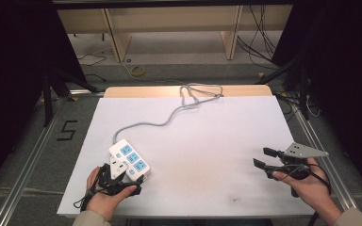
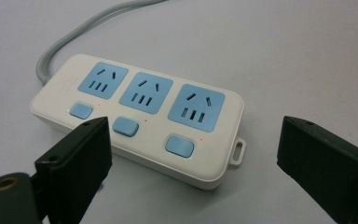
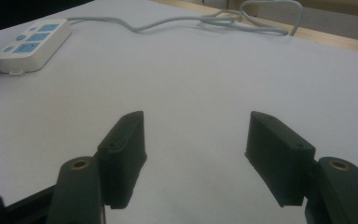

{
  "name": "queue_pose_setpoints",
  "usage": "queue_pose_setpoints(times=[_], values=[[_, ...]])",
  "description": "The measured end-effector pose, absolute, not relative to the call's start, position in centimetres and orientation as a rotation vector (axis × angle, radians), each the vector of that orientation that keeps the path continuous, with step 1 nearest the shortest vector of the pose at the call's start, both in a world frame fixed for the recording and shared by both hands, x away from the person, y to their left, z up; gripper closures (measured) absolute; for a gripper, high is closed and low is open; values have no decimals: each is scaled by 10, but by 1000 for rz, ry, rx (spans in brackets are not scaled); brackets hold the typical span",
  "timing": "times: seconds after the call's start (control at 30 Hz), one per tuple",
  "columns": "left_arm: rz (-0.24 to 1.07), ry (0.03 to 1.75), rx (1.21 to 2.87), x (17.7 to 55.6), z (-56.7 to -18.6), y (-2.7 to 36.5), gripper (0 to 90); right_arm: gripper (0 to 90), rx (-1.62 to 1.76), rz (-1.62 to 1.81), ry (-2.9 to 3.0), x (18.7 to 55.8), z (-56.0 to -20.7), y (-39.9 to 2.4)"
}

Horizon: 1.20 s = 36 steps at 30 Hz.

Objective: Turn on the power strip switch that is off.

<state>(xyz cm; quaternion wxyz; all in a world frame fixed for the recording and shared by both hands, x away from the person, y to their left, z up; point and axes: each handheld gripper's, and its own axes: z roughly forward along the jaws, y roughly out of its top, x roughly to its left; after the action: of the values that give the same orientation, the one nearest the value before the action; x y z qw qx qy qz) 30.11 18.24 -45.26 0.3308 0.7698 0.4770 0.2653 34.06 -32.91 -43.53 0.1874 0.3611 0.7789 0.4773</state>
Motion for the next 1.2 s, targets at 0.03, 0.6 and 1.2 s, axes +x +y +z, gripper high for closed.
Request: queue_pose_setpoints(times=[0.03, 0.6, 1.2], values=[[694, 1247, 2013, 301, -453, 182, 108, 374, 1016, 1343, 2192, 340, -435, -329], [723, 1278, 1978, 299, -445, 184, 336, 370, 1030, 1331, 2193, 341, -436, -330], [717, 1252, 1990, 304, -429, 184, 895, 368, 1024, 1317, 2194, 343, -437, -328]])
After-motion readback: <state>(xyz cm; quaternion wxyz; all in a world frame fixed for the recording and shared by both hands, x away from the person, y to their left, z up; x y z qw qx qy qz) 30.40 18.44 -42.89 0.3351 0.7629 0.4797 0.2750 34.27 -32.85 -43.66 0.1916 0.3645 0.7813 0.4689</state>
